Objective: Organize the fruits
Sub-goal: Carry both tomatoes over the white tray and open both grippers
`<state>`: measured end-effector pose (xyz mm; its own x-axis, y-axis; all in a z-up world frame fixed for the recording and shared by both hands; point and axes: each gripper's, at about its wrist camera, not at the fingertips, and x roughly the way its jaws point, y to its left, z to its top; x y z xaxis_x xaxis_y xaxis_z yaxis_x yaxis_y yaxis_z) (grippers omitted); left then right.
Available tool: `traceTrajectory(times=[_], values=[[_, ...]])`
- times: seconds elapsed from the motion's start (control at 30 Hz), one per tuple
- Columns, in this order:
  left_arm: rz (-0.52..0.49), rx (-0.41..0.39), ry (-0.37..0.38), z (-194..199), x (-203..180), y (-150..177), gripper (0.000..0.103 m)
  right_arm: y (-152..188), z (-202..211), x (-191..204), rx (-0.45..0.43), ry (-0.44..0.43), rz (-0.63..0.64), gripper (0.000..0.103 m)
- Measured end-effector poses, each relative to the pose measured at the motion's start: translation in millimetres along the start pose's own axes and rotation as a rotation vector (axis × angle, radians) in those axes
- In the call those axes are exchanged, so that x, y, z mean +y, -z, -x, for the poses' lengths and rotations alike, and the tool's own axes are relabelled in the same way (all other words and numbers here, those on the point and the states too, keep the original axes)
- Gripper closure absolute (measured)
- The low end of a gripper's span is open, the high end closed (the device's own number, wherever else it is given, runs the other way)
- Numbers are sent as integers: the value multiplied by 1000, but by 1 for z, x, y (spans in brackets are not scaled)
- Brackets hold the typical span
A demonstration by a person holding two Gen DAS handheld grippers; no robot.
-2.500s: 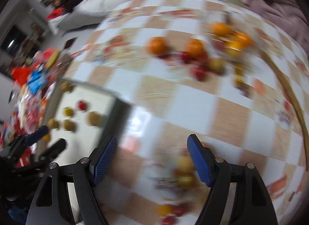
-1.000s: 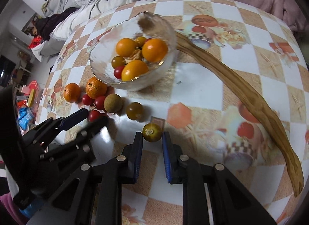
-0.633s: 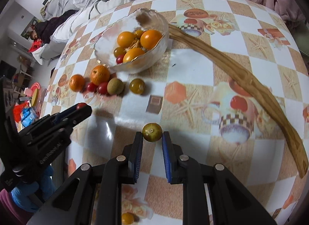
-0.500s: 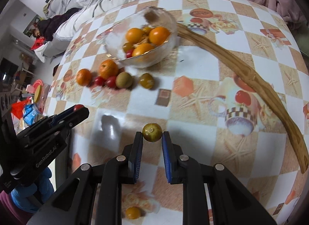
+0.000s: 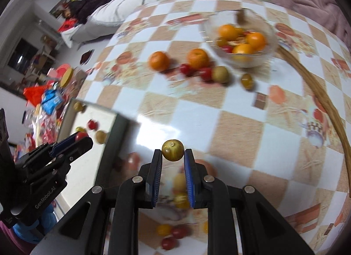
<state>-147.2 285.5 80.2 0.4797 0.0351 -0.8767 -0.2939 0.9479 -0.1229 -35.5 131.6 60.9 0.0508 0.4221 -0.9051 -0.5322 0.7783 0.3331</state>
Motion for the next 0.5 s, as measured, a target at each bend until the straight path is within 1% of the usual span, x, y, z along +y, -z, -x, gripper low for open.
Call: traceTrajectory(times=[0.27,0.5], values=[[85,24,-71,26,52,42,82,9,-17,66,47,-53,120,81],[159,55,-106,27,79,73,82,12,-36,118,93,-92,224,81]])
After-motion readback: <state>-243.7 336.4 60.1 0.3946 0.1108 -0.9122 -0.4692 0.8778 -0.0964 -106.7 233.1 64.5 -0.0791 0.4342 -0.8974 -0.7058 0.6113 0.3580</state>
